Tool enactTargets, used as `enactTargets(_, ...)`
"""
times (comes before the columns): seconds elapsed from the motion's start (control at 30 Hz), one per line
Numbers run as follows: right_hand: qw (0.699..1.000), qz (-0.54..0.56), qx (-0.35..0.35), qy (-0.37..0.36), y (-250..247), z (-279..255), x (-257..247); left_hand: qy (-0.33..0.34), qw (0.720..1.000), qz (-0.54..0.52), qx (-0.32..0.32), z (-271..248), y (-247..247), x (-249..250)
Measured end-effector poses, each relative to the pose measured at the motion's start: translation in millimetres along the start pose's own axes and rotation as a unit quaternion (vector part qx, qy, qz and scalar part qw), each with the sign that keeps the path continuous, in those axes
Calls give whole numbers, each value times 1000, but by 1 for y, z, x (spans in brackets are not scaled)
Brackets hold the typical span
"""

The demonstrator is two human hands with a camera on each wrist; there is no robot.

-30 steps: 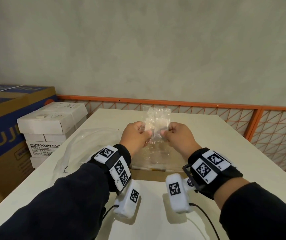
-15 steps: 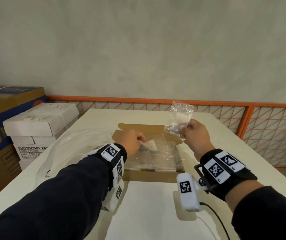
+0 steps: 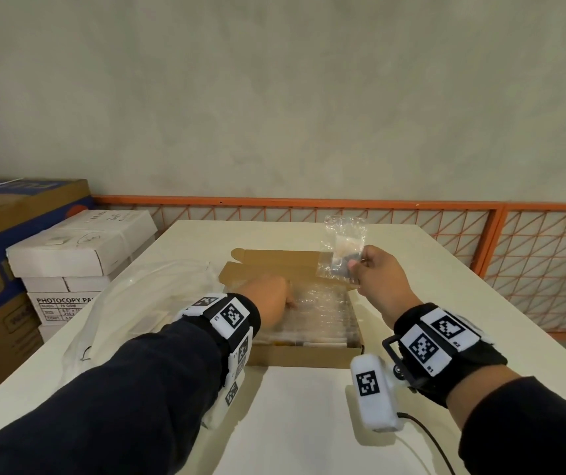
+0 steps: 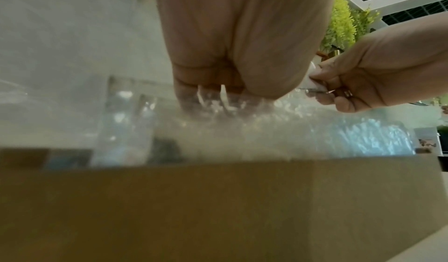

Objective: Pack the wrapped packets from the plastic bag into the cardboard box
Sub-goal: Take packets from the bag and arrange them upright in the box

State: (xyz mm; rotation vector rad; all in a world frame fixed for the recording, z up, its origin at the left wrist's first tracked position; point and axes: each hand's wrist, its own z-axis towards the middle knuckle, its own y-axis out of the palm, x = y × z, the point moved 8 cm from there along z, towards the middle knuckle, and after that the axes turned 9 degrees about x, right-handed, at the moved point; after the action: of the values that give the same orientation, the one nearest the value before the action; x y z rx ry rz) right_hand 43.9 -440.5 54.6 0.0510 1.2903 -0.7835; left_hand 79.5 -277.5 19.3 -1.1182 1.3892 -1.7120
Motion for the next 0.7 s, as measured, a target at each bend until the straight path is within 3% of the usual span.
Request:
enactTargets(0.17, 998, -44, -15, -53, 7, 0, -12, 6, 999, 22, -33, -8, 4, 3)
enactTargets(0.27, 991, -91, -27, -96, 16, -1, -25, 12, 999, -34, 10, -9, -5, -3)
enactTargets(0.33, 983, -130, -44, -125, 25, -2, -34, 38, 998, -7, 49, -8, -12, -4)
enactTargets(0.5, 956, -228, -78, -168, 52, -2, -42, 63, 998, 25, 12, -16, -3, -4)
enactTargets(0.7, 893, -356, -228, -151, 81, -21, -26, 48, 998, -34, 11, -22, -10, -14)
